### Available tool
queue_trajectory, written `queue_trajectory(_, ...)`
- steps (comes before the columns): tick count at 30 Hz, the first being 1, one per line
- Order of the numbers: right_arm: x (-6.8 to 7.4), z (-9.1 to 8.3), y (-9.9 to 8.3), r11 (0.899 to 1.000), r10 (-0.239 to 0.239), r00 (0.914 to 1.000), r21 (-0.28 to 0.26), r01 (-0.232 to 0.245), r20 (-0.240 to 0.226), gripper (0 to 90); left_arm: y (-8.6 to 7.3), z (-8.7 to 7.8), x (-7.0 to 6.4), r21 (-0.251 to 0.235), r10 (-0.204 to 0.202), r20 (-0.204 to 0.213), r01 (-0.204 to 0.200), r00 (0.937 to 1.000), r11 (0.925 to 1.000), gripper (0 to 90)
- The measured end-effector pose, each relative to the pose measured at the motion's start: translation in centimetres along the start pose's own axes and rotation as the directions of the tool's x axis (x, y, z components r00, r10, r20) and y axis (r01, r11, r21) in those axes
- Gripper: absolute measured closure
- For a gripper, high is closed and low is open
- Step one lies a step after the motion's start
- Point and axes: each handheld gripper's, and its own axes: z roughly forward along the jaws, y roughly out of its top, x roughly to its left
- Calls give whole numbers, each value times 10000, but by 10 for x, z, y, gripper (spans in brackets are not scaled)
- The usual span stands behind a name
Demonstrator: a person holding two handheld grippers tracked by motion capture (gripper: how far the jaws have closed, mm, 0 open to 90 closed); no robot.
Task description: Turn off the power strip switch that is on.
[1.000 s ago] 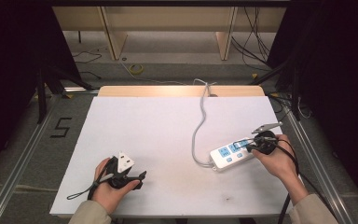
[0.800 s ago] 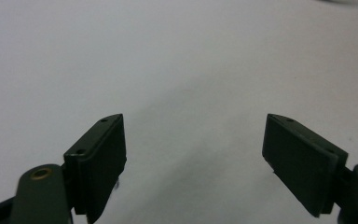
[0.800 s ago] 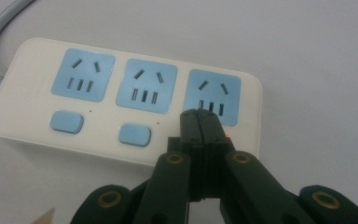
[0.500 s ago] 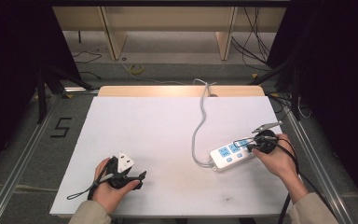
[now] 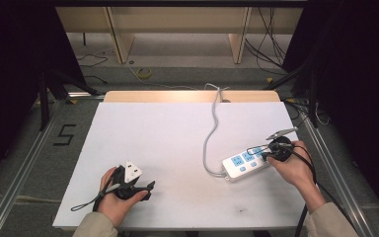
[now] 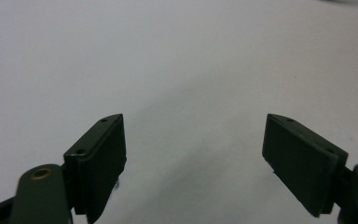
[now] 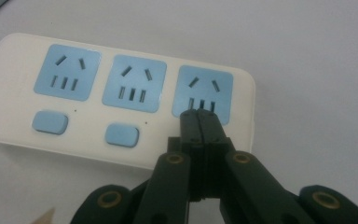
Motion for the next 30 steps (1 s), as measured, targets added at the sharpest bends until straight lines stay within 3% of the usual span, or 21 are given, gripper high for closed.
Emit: queue_trajectory(30, 1, 4, 3, 9995, -145, 9998, 265, 142, 145, 900, 0, 0, 0, 32, 41, 6, -41, 10000, 10000, 213)
